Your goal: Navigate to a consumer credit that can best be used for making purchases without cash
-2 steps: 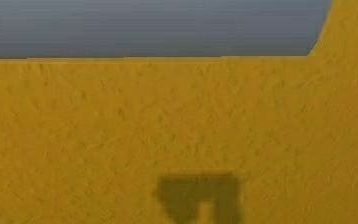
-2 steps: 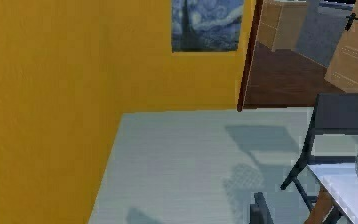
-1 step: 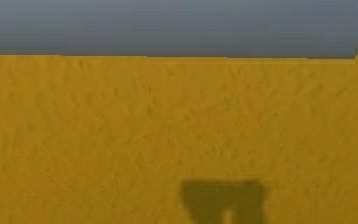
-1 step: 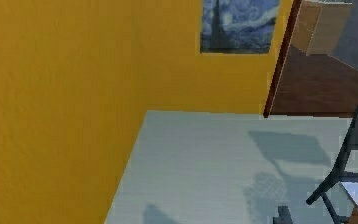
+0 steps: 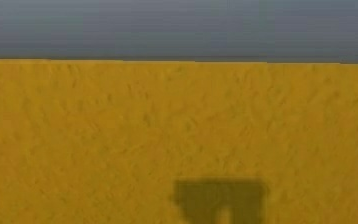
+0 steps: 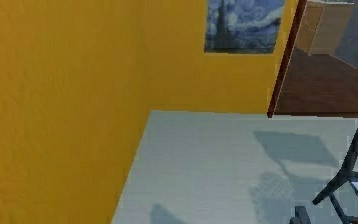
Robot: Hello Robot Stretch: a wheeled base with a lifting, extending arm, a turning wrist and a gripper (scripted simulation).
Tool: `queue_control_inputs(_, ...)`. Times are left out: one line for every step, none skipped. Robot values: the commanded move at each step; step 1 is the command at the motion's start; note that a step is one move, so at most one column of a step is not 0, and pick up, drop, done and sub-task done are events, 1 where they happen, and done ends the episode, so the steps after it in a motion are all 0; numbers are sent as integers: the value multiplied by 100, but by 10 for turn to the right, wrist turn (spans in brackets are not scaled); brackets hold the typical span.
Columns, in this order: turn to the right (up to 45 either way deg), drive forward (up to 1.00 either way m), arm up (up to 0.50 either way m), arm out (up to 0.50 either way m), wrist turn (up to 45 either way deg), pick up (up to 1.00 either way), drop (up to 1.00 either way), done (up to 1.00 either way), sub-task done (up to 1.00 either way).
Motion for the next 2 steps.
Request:
queue_control_inputs(450, 0, 0, 0, 0, 0, 0, 0, 0)
queue_control_inputs(450, 0, 0, 0, 0, 0, 0, 0, 0)
